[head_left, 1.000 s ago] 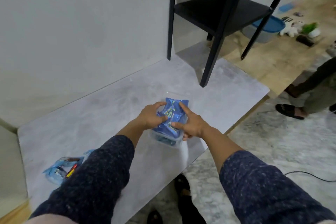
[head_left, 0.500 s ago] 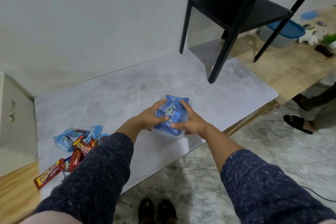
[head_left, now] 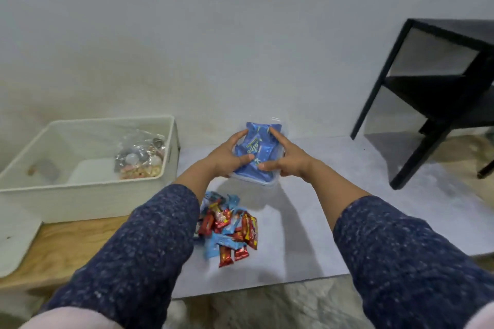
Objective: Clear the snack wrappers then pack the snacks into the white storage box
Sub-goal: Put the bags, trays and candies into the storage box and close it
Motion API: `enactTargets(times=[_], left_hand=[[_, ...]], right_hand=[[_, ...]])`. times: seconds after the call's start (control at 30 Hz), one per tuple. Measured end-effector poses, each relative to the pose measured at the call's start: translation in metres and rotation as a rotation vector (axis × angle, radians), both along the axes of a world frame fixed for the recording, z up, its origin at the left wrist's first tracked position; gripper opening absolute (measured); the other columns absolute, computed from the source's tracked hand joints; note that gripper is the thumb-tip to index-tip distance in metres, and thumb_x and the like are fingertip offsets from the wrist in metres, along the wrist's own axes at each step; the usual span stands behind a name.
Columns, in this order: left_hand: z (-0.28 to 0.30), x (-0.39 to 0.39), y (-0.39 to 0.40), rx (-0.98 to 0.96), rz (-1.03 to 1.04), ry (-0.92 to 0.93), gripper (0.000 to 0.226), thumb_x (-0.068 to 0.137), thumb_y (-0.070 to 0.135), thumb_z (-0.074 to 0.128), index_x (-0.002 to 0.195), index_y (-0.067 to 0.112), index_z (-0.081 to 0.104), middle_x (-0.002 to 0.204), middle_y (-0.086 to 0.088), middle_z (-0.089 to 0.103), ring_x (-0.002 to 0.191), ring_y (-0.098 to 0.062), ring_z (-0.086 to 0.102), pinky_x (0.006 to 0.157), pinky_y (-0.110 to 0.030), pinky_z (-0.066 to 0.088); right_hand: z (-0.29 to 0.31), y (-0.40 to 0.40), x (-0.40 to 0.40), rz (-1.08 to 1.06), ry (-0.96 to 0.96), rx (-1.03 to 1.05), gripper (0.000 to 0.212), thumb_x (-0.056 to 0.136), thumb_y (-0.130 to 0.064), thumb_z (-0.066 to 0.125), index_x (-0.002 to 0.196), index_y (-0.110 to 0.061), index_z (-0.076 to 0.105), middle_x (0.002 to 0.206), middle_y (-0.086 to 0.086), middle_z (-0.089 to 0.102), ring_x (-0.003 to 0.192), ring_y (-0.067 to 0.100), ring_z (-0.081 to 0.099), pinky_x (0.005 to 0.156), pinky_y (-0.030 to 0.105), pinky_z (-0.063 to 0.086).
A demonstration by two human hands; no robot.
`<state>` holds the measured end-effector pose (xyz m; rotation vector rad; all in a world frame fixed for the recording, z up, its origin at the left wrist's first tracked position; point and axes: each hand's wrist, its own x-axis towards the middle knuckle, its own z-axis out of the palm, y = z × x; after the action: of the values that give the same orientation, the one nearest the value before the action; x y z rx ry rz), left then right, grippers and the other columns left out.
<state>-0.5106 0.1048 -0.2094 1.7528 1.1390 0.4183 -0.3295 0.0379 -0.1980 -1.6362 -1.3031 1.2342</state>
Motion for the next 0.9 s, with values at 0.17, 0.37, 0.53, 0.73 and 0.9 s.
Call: enactTargets(times=[0.17,0.37,0.53,0.73,0.9], left_hand=[[0.038,-0.125,0.028,0.076,0.153,-0.039,0.073,0.085,0.033,0.067,0.142,0.046,0.024,0.138,-0.007,0.050,0.115,-0.031,0.058,0.092,-0.047,0.052],[0.060,-0.288,0.062,0.146,0.261,0.046,0.074,0.085,0.034,0.066,0.144,0.043,0.022,0.140,-0.004,0.048,0.120,-0.029,0.055,0.092,-0.038,0.050],[0.044,-0.382,0.084,0.126,0.310,0.054,0.074,0.084,0.032,0.068,0.143,0.044,0.024,0.139,-0.005,0.048,0.117,-0.030,0.057,0.085,-0.040,0.054],[-0.003,-0.425,0.111,0.023,0.294,0.053,0.078,0.085,0.022,0.068,0.147,0.034,0.022,0.142,-0.002,0.046,0.110,-0.019,0.056,0.086,-0.029,0.048],[-0.052,-0.442,0.149,-0.062,0.317,0.119,0.081,0.085,0.018,0.069,0.148,0.026,0.019,0.150,-0.007,0.036,0.130,-0.025,0.045,0.107,-0.035,0.039]], right_hand=[[0.038,0.056,-0.117,0.166,0.000,0.097,0.103,0.073,-0.009,0.079,0.151,-0.031,0.014,0.149,0.001,0.035,0.125,0.024,0.048,0.094,0.038,0.048],[0.048,0.111,-0.275,0.300,0.055,0.136,0.105,0.073,-0.008,0.079,0.151,-0.030,0.013,0.146,0.003,0.041,0.117,0.021,0.054,0.095,0.037,0.048],[0.025,0.141,-0.368,0.327,0.070,0.121,0.106,0.071,-0.008,0.080,0.151,-0.030,0.014,0.144,0.000,0.041,0.123,0.021,0.052,0.102,0.038,0.045],[-0.020,0.180,-0.409,0.343,0.005,0.002,0.109,0.064,-0.013,0.086,0.148,-0.039,0.020,0.149,-0.001,0.037,0.128,0.024,0.048,0.110,0.045,0.038],[-0.063,0.221,-0.433,0.386,-0.069,-0.089,0.107,0.066,-0.015,0.084,0.149,-0.034,0.018,0.152,0.002,0.032,0.135,0.025,0.040,0.114,0.043,0.032]])
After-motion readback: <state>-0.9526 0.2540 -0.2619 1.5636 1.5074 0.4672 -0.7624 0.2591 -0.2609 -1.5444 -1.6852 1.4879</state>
